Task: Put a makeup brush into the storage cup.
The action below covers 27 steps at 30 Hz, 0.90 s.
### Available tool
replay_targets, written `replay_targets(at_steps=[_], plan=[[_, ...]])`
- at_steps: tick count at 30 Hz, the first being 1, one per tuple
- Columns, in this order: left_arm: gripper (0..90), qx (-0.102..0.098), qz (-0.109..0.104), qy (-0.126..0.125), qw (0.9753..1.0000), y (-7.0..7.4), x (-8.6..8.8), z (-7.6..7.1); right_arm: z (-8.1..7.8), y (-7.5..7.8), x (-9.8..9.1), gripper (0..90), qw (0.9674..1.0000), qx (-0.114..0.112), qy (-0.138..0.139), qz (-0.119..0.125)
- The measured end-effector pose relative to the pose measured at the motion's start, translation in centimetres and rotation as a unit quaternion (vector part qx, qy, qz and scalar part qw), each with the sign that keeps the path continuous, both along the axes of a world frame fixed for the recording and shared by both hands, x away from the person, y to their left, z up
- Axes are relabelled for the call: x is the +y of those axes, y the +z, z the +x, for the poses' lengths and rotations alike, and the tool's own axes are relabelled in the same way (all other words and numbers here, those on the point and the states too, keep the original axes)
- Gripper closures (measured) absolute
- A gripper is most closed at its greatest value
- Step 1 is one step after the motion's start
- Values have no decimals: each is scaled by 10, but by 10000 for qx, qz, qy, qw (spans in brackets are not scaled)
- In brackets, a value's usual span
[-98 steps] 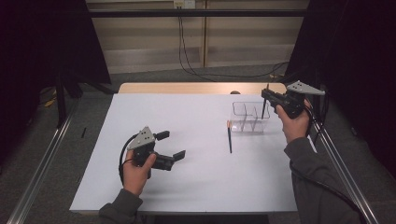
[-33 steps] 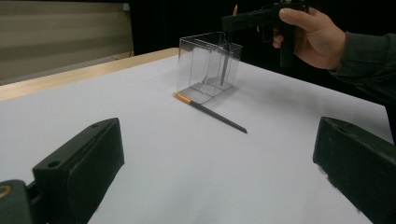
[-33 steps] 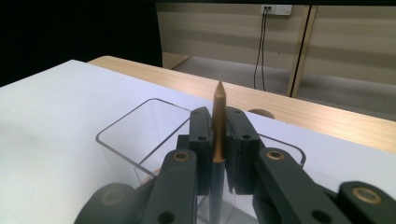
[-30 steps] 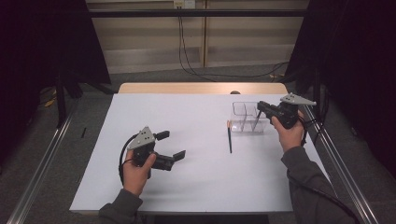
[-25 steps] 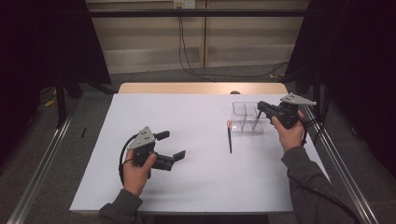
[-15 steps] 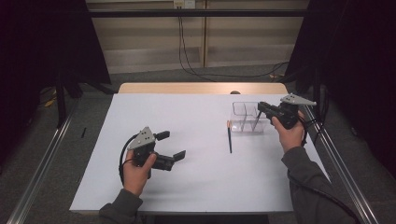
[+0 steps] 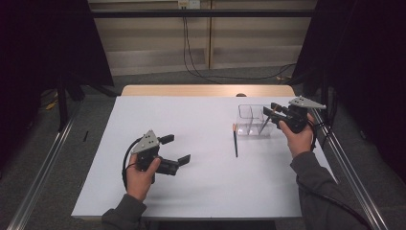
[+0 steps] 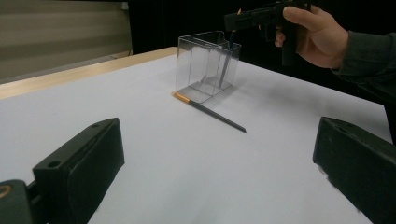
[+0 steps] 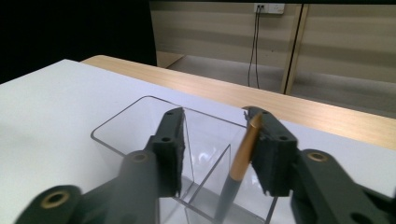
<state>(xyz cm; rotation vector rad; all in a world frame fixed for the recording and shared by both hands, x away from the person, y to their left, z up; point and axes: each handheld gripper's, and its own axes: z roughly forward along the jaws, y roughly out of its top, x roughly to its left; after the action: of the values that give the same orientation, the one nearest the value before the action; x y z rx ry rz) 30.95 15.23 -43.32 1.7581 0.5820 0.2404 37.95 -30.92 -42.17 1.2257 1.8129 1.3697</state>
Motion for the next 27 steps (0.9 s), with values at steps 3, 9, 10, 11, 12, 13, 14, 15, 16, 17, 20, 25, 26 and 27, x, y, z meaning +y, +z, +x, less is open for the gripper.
replay_targets(at_steps=[3, 9, 10, 11, 12, 13, 14, 15, 16, 17, 20, 25, 26, 27], plan=[[17, 1, -8, -2, 10000, 0, 0, 0, -1, 1, 2, 385, 10000, -24, -31, -77], [17, -3, -64, -74, 10000, 0, 0, 1, -3, 3, 6, 209, 9996, -76, -70, -248], [17, 4, -47, -30, 10000, 0, 0, 0, -4, 3, 7, 184, 9996, -85, -113, -234], [17, -2, -51, -28, 10000, 0, 0, 0, -4, 3, 6, 160, 9995, -113, -117, -257], [17, 0, -53, -30, 10000, 0, 0, 0, -4, 4, 6, 135, 9996, -115, -139, -238], [17, 5, -58, -33, 10000, 0, 0, 0, -4, 4, 6, 119, 9996, -106, -152, -232], [18, -1, -50, -12, 10000, 0, 0, 0, -4, 4, 6, 105, 9996, -88, -129, -218], [17, 5, -51, -19, 10000, 0, -1, 0, -4, 4, 7, 93, 9996, -71, -143, -224], [18, 1, -43, -19, 10000, 0, -1, 0, -5, 4, 7, 82, 9996, -63, -143, -245], [18, 0, -39, -19, 10000, 0, -1, 0, -5, 3, 6, 69, 9995, -49, -148, -257], [18, 4, -38, -20, 10000, 0, -1, 0, -6, 2, 4, 50, 9995, -33, -201, -229], [18, -2, 10, -63, 10000, 0, -1, 0, -9, 1, 1, 27, 9995, 15, -274, -184], [18, -22, 40, -71, 10000, 0, -1, 0, -10, 1, 1, 26, 9994, -1, -293, -193], [18, -25, 45, -75, 10000, 0, -1, 0, -10, 1, 0, 25, 9994, -19, -293, -207]])
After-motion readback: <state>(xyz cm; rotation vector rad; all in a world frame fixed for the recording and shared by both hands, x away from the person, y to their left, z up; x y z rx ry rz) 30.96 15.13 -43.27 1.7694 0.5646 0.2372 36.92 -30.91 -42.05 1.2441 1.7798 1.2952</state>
